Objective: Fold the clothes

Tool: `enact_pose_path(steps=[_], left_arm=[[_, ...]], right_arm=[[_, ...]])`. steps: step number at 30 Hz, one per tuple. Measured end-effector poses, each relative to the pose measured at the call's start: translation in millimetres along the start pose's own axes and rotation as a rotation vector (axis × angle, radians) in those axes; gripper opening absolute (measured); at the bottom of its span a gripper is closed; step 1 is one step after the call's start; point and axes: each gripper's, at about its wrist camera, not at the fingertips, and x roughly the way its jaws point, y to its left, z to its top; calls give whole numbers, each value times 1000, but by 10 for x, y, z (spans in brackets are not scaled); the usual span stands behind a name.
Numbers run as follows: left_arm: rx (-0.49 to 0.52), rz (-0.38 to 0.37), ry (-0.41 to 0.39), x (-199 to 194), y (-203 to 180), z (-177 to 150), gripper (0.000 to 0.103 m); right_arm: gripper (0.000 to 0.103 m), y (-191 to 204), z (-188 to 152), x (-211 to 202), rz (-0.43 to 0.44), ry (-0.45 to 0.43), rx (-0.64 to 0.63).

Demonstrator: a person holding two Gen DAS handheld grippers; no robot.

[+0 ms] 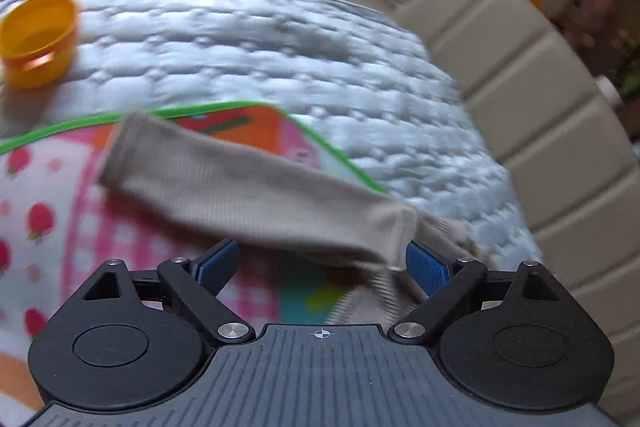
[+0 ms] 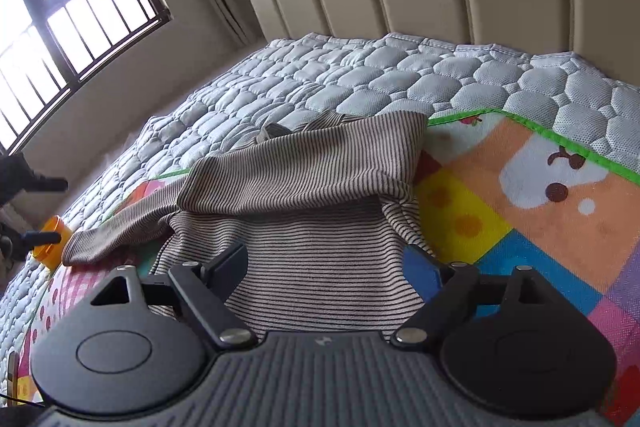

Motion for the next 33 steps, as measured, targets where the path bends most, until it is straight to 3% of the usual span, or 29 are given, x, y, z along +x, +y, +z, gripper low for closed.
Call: enact_pose_path(steps=[2, 3, 5, 7, 10, 14, 17, 20, 22, 24, 26, 27, 30, 33], left_arm=[[-134, 129, -22, 24, 191, -137, 94], [-163, 156, -37, 23, 209, -229, 94], [-68, 158, -74, 66, 65, -362, 95], [28, 95, -26, 223, -67, -377, 94], [-129, -44, 62, 441, 182, -332, 85], [-375, -191, 56, 612, 638, -280, 73], [-554, -201, 26, 728, 936, -237, 64], [-607, -159, -1, 916, 1036, -126, 63], [-584, -133, -38, 1020, 1005, 0, 61], [-453, -78, -89, 1076, 850, 148, 58], [-250, 23, -123, 1095, 589, 256, 18], [-150, 74, -133, 1103, 444, 301, 14], [19, 34, -178, 977, 9, 394, 12], [118, -73, -212, 777, -519, 429, 11]], right_arm=[[85, 95, -72, 66, -5, 15, -52], [85, 153, -114, 98, -19, 20, -89], [85, 282, -207, 168, -65, 39, -181], [83, 374, -277, 205, -83, 62, -227], [83, 453, -288, 180, -64, 58, -237], [83, 460, -229, 177, -66, 37, -219], [83, 412, -221, 204, -60, 44, -194], [83, 388, -224, 212, -62, 43, -190], [83, 372, -196, 177, -65, 22, -186], [83, 341, -140, 107, -68, -14, -172], [83, 280, -51, 32, -71, -55, -143], [83, 238, 2, -5, -73, -76, -124], [83, 99, 134, -90, -82, -125, -63], [83, -43, 210, -131, -93, -145, 1]])
